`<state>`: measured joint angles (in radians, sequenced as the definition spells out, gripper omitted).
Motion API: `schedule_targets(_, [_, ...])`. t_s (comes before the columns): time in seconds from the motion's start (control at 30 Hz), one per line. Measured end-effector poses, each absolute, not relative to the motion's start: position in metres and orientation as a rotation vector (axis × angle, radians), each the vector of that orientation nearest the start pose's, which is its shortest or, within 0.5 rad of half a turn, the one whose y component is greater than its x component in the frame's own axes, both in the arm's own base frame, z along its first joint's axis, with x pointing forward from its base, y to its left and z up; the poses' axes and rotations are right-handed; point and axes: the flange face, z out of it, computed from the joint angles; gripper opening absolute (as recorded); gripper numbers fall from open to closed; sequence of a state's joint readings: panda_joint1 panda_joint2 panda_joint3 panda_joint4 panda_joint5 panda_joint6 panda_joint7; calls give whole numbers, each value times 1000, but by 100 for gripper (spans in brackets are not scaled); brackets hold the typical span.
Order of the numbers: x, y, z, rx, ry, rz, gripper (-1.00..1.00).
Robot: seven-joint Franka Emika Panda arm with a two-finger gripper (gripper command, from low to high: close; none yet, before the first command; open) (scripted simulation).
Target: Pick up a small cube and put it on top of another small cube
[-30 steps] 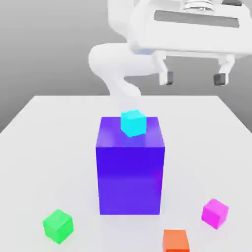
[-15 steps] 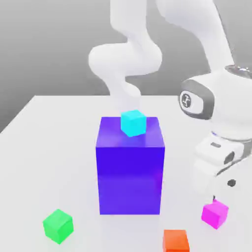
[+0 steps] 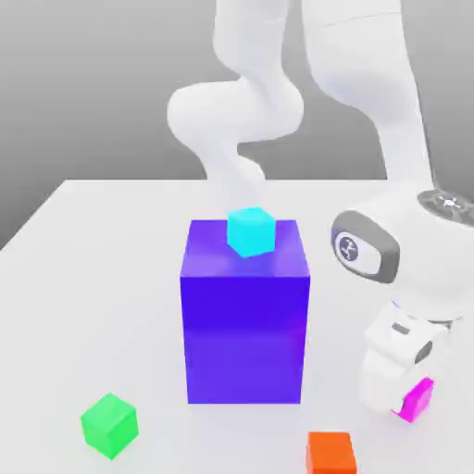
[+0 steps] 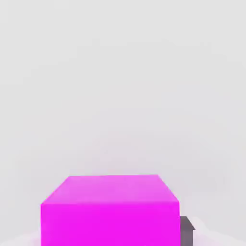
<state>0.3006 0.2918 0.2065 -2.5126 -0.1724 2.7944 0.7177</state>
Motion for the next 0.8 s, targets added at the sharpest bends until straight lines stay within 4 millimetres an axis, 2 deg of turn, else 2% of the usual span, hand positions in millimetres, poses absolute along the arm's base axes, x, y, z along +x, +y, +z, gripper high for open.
schedule_targets(0.03, [397, 235, 184, -3140, 93, 0, -100])
schedule_targets(0.07, [406, 221, 190, -3141, 152, -1, -100])
schedule_targets(0.17, [439, 149, 202, -3122, 441, -3, -100])
schedule_targets(0.27, [458, 75, 212, -3074, 720, -3, -100])
schedule_targets(0.4, [464, -23, 224, -2969, 1070, -1, -100])
schedule_targets(0.5, [454, -99, 234, -2854, 1331, 1, -100])
schedule_targets(0.57, [446, -146, 225, -2768, 1488, 1, -100])
schedule_targets(0.6, [443, -157, 214, -2747, 1523, 1, -100])
schedule_targets(0.67, [441, -165, 190, -2731, 1551, 1, -100])
schedule_targets(0.7, [440, -167, 182, -2729, 1556, 1, 100])
schedule_targets(0.8, [440, -167, 182, -2729, 1556, 1, 100])
